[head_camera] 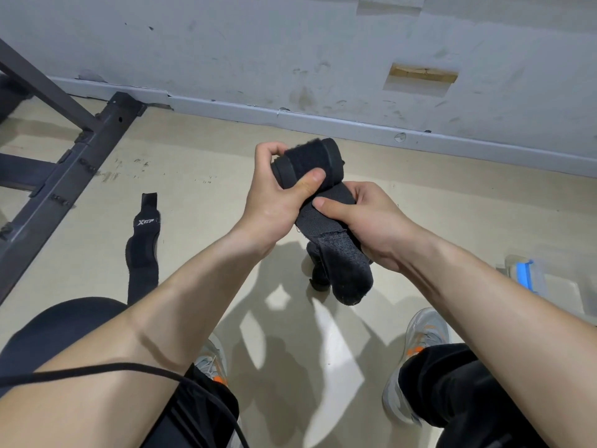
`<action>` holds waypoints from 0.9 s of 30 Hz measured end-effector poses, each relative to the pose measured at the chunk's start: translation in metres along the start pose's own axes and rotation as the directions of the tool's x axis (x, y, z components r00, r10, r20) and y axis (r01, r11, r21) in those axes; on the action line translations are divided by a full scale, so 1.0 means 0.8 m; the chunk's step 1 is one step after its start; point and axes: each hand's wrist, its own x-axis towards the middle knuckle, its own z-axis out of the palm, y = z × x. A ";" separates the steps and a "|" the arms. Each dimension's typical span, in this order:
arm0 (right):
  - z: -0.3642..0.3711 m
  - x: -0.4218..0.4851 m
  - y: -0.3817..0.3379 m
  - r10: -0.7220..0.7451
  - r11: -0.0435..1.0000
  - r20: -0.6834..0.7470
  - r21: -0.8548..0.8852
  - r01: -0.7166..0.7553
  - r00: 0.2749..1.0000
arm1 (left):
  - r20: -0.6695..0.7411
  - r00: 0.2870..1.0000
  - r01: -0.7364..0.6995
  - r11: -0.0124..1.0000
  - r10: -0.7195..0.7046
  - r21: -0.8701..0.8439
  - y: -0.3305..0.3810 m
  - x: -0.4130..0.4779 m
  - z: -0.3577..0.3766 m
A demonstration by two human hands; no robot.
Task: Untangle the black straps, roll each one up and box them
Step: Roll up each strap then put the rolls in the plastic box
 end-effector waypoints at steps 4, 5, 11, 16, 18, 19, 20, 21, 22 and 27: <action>-0.006 -0.004 -0.003 0.045 0.997 0.015 0.068 -0.045 0.999 | 0.082 0.996 -0.027 1.000 0.026 0.016 0.000 0.000 -0.001; -0.008 -0.005 -0.004 0.040 0.996 0.029 0.084 -0.042 0.999 | 0.093 0.996 -0.017 1.000 0.015 0.021 0.001 0.000 -0.002; -0.019 -0.007 -0.014 0.179 0.976 0.113 0.104 -0.191 0.977 | 0.159 0.987 -0.016 0.995 0.000 0.103 0.002 -0.002 -0.001; -0.024 -0.004 -0.018 0.294 0.939 0.076 0.162 -0.302 0.953 | 0.250 0.966 -0.118 0.967 0.059 0.226 0.004 -0.004 0.001; -0.021 0.000 -0.012 0.273 0.958 0.016 0.079 -0.274 0.962 | 0.265 0.960 -0.169 0.939 0.088 0.300 0.002 -0.006 0.004; -0.020 0.000 -0.010 0.262 0.963 -0.027 0.066 -0.260 0.965 | 0.273 0.957 -0.185 0.927 0.094 0.327 0.001 -0.008 0.006; -0.020 0.000 -0.009 0.248 0.968 -0.072 0.068 -0.243 0.966 | 0.282 0.956 -0.182 0.926 0.087 0.332 0.000 -0.009 0.008; -0.021 0.000 -0.009 0.229 0.973 -0.104 0.065 -0.223 0.968 | 0.289 0.955 -0.154 0.940 0.063 0.305 0.001 -0.010 0.010; -0.021 -0.001 -0.010 0.204 0.978 -0.122 0.056 -0.199 0.971 | 0.293 0.956 -0.102 0.964 0.025 0.248 0.001 -0.010 0.011; -0.019 -0.006 -0.011 0.132 0.991 -0.094 0.011 -0.131 0.987 | 0.253 0.945 0.209 0.978 -0.206 0.013 0.005 -0.007 0.007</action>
